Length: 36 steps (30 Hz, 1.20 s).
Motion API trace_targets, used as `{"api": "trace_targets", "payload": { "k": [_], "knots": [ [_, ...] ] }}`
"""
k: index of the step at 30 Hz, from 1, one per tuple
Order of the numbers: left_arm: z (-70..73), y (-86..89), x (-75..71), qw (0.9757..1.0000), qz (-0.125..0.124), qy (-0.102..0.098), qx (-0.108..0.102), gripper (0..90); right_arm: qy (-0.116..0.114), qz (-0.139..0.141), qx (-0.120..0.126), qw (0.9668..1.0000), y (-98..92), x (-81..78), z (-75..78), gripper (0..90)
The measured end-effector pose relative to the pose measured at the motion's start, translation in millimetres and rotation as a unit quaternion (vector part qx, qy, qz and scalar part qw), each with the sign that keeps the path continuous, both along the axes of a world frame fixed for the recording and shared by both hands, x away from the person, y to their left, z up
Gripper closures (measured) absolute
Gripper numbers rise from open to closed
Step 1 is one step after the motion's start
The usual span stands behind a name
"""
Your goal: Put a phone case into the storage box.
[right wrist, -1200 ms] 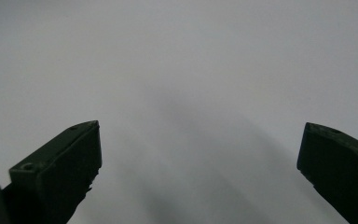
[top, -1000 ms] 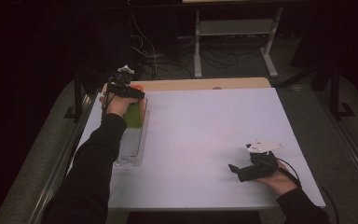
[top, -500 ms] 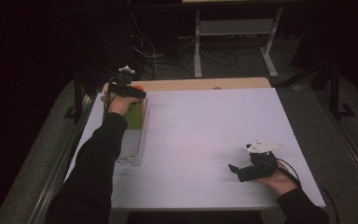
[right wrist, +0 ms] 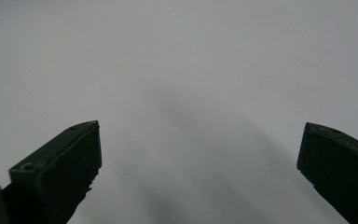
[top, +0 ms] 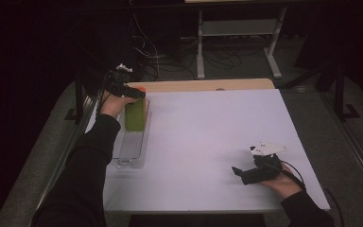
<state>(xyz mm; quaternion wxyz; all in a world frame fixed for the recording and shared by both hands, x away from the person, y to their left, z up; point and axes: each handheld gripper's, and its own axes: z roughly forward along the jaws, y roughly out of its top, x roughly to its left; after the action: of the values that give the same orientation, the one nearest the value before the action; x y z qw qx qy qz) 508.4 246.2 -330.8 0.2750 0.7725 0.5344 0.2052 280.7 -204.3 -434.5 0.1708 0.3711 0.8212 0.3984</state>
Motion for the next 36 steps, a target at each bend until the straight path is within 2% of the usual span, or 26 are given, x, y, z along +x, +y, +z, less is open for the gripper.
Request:
{"api": "trace_targets", "payload": {
  "k": [6, 10, 11, 14, 19, 22, 24, 25, 27, 29, 30, 32, 36],
  "knots": [
    [16.4, 2.8, -20.5, 0.9987, -0.045, -0.012, -0.024, 1.7, 0.003, -0.002, 0.004, 1.0000, 0.8, 0.1, 0.7, 0.0],
    [23.1, 4.0, -38.1, 0.9955, -0.081, -0.023, -0.042, 1.7, 0.006, 0.000, 0.004, 1.0000, 1.4, 0.1, 1.4, 0.0],
    [24.1, 4.1, -43.0, 0.9947, -0.090, -0.024, -0.044, 1.7, 0.001, 0.005, -0.002, 1.0000, 0.8, 0.8, 1.2, 0.0],
    [24.9, 4.3, -58.5, 0.9907, -0.113, -0.031, -0.069, 1.7, 0.005, 0.008, 0.003, 1.0000, 1.9, 0.3, 2.0, 0.0],
    [22.8, 3.2, -83.4, 0.9841, -0.149, -0.050, -0.082, 1.7, 0.003, 0.013, 0.006, 0.9999, 2.0, 0.4, 3.2, 0.0],
    [21.0, 2.3, -96.4, 0.9799, -0.173, -0.059, -0.080, 1.7, 0.008, 0.013, 0.009, 0.9998, 2.4, 0.2, 4.7, 0.0],
    [19.6, 2.6, -104.0, 0.9759, -0.190, -0.070, -0.080, 1.7, 0.004, 0.016, 0.011, 0.9998, 2.7, 0.9, 5.9, 0.0],
    [18.8, 2.8, -107.7, 0.9745, -0.196, -0.073, -0.082, 1.7, 0.004, 0.019, 0.011, 0.9998, 2.9, 1.0, 6.5, 0.0],
    [16.0, 1.9, -116.0, 0.9712, -0.201, -0.079, -0.100, 1.7, 0.006, 0.021, 0.012, 0.9997, 3.8, 0.9, 7.6, 0.0],
    [13.5, 3.7, -123.5, 0.9682, -0.213, -0.084, -0.101, 1.7, 0.008, 0.024, 0.010, 0.9996, 4.2, 1.0, 8.7, 0.0],
    [11.2, 3.3, -127.7, 0.9659, -0.216, -0.089, -0.111, 1.7, 0.007, 0.024, 0.013, 0.9996, 5.0, 0.9, 8.9, 0.0],
    [6.4, 2.8, -135.4, 0.9634, -0.223, -0.092, -0.116, 1.7, 0.006, 0.027, 0.011, 0.9996, 5.2, 0.8, 9.0, 0.0],
    [-4.0, 1.1, -147.8, 0.9587, -0.245, -0.094, -0.110, 1.7, 0.008, 0.027, 0.011, 0.9995, 5.6, 0.9, 9.1, 0.0]
  ]
}}
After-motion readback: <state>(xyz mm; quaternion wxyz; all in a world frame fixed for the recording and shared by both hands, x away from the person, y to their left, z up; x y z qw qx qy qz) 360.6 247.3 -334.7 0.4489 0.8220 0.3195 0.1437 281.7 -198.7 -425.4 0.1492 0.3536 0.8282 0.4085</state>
